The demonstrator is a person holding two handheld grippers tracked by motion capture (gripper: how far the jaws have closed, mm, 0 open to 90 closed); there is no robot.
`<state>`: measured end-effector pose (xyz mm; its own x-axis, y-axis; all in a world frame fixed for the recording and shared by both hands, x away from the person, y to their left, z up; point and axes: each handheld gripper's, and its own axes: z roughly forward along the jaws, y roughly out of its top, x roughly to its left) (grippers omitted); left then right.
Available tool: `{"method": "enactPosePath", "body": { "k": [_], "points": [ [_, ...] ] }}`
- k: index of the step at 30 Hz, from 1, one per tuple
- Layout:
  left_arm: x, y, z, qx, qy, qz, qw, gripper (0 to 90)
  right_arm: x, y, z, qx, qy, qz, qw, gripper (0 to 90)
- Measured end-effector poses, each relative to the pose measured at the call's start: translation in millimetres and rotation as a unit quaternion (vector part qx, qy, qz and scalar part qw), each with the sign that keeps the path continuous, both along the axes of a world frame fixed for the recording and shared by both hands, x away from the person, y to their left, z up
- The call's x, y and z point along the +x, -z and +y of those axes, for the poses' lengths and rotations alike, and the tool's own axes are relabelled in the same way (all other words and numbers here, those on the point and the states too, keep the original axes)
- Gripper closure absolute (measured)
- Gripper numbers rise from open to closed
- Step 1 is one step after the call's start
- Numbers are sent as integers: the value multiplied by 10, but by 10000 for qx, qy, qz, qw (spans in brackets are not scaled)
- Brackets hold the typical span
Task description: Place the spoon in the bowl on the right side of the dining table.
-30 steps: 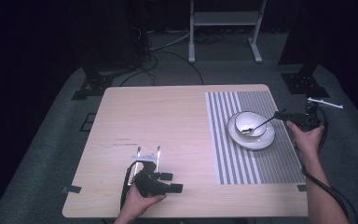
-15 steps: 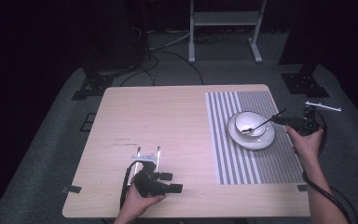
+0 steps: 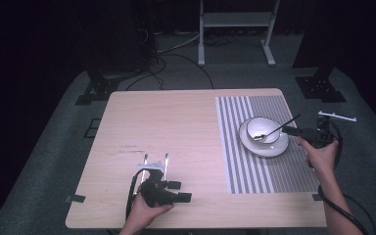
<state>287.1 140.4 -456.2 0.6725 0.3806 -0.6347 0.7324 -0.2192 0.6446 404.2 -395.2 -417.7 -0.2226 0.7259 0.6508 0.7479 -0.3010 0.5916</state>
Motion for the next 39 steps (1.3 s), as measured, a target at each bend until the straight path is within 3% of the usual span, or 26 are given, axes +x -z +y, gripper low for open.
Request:
{"method": "enactPosePath", "body": {
  "k": [39],
  "points": [
    [1,-14,23,-3,-8,-27,10000,49,-394,143,299,-11,-485,-122,9987,411]
  ]
}}
